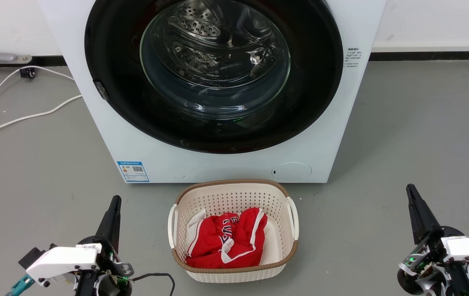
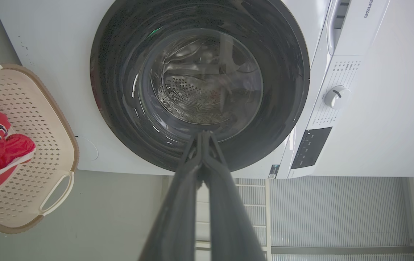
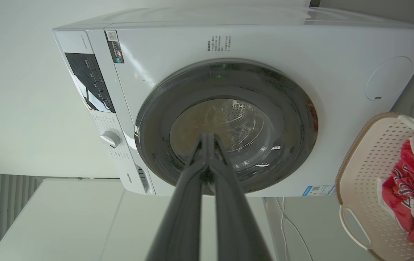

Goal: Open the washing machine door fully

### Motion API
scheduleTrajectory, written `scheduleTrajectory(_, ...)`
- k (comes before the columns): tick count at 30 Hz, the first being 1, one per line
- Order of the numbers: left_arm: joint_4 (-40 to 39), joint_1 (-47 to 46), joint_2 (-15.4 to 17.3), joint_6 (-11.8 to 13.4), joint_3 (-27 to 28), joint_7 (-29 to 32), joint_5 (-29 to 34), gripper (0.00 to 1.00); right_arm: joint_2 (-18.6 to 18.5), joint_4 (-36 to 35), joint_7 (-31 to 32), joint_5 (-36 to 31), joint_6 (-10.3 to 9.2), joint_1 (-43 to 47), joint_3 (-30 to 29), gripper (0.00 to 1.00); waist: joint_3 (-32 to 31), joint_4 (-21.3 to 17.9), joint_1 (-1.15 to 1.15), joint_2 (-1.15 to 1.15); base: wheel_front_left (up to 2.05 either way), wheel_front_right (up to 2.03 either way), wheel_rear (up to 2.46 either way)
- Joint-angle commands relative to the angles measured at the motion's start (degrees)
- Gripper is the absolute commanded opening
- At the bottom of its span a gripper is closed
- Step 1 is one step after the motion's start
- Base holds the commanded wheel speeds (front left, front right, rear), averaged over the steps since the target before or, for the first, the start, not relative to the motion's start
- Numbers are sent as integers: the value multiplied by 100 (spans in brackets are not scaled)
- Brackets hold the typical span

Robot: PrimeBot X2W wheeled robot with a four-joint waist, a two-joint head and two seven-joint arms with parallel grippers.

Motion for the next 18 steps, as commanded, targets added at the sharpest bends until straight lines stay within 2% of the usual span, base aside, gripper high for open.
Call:
scheduleTrajectory(1, 4, -44, -5, -18, 10, 14, 28, 0, 16, 13, 26, -21, 0, -76, -12, 0, 0, 0, 0, 0, 0, 0, 0)
scheduleTrajectory(18, 4, -46, -15, -18, 29, 33, 45, 0, 38, 14, 48, -56, 0, -81, -48, 0, 0, 0, 0, 0, 0, 0, 0)
